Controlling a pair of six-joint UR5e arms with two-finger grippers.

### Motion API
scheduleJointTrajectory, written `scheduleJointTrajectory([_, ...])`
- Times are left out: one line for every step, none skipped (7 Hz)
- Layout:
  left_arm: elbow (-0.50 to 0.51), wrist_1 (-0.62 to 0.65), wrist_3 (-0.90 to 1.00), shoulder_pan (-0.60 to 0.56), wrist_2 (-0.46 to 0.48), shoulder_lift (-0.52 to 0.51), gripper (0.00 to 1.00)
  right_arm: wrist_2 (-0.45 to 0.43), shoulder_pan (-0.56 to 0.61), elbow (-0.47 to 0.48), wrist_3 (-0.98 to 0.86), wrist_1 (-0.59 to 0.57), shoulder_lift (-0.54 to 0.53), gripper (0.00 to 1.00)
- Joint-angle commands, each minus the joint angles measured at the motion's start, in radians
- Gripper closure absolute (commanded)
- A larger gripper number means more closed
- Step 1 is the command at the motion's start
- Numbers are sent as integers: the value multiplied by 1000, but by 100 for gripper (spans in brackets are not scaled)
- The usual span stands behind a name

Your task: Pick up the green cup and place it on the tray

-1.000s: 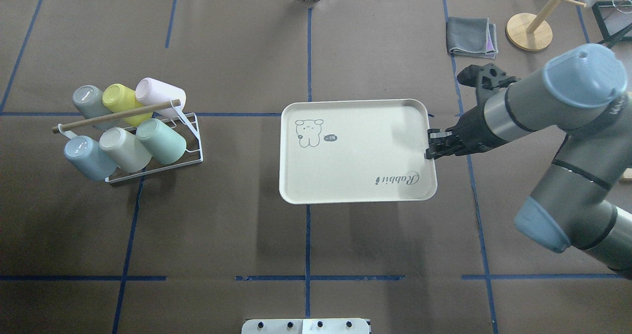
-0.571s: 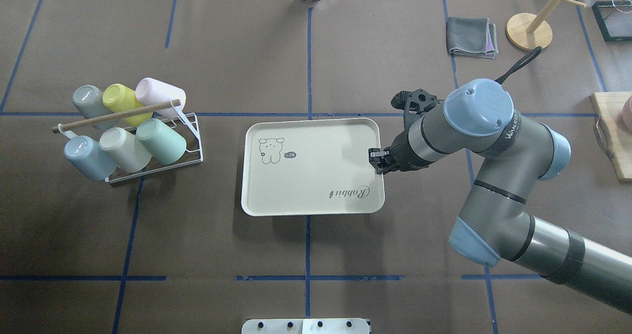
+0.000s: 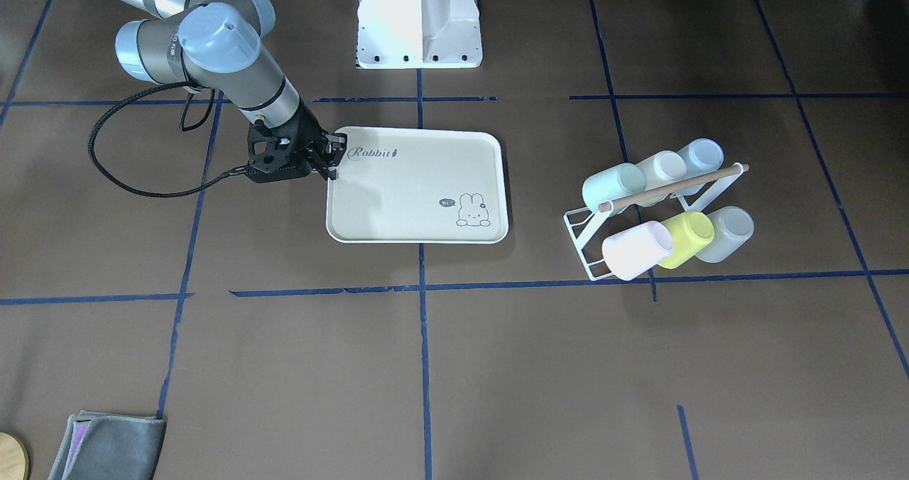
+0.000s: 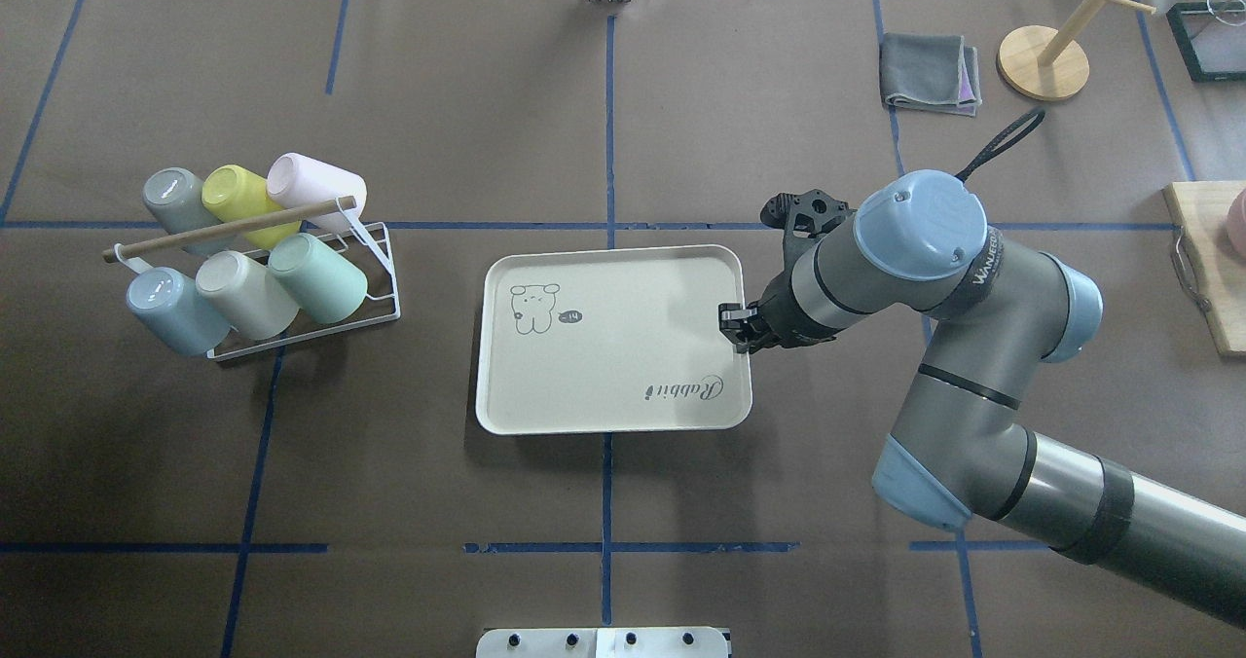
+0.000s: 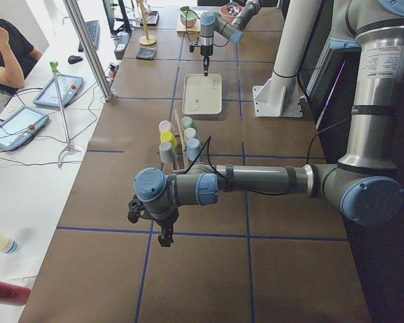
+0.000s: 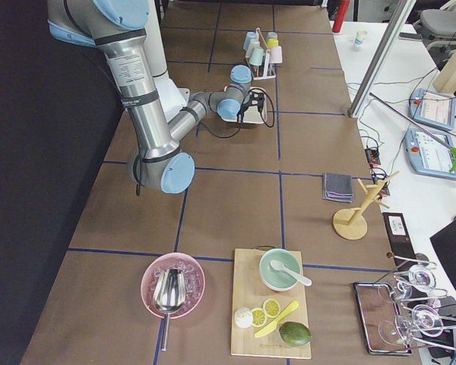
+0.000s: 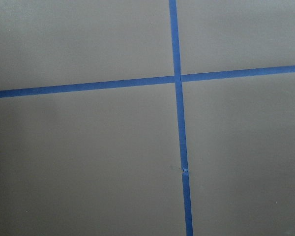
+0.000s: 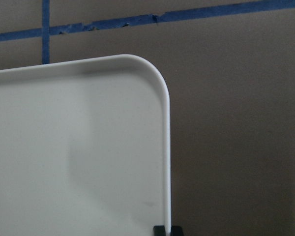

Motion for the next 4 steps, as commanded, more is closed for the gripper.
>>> scheduleJointTrajectory([-2, -2, 0, 0, 0, 0, 0, 0, -11, -2, 10, 1, 5, 45])
scheduleJointTrajectory([-3, 0, 0, 2, 0, 0, 0, -7, -14, 1, 16, 2, 5, 0])
scheduleJointTrajectory([-3, -2, 0, 2, 0, -2, 0, -16, -15, 1, 73, 2, 10, 0])
scheduleJointTrajectory([-9, 0, -2, 2, 0, -5, 0, -18, -12, 4, 95, 2, 19, 0])
